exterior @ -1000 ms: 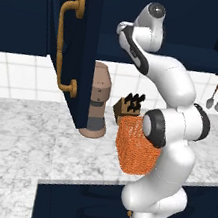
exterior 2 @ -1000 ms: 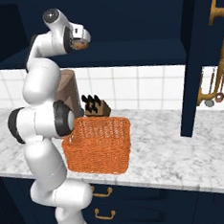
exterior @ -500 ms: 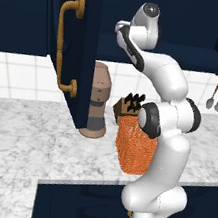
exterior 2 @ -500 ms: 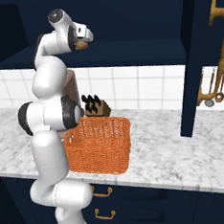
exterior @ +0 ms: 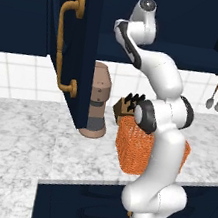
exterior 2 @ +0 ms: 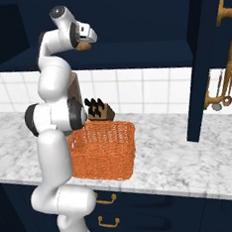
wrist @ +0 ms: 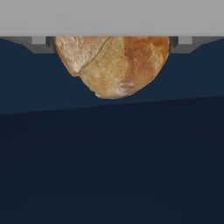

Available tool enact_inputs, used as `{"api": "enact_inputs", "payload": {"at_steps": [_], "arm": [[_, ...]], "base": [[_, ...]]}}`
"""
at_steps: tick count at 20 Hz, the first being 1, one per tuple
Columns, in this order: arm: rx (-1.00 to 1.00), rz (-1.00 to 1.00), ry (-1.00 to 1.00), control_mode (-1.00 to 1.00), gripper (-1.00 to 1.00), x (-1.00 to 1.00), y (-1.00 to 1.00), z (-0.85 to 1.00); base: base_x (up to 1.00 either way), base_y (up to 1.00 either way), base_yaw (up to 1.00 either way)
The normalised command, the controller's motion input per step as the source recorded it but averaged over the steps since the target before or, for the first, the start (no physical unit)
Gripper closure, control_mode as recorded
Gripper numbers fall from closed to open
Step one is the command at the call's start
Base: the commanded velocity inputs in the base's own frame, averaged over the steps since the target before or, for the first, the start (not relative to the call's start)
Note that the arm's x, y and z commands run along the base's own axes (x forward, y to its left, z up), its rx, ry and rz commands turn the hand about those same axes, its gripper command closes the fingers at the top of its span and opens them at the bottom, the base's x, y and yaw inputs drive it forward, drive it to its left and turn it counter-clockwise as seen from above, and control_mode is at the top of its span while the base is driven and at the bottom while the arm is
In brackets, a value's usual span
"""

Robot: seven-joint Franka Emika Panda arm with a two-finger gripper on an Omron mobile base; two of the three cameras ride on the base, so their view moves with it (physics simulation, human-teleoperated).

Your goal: Open the cabinet, pick up the bread from the cabinet and place it in the basket. Then move the basket to the dining counter.

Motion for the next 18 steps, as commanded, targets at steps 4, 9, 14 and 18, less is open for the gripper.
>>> {"api": "enact_inputs", "payload": {"at_steps": [4, 9, 14, 18], "arm": [[0.01, -0.01, 0.20, -1.00, 1.00, 0.17, 0.03, -0.93], [0.09, 0.01, 0.01, -1.00, 1.00, 0.16, 0.00, -1.00], [0.14, 0.08, -0.20, -1.00, 1.00, 0.00, 0.03, -0.80], [0.07, 0.08, -0.41, -1.00, 1.00, -0.04, 0.16, -0.47]], "base": [[0.00, 0.00, 0.00], [0.00, 0.00, 0.00], [0.00, 0.00, 0.00], [0.00, 0.00, 0.00]]}}
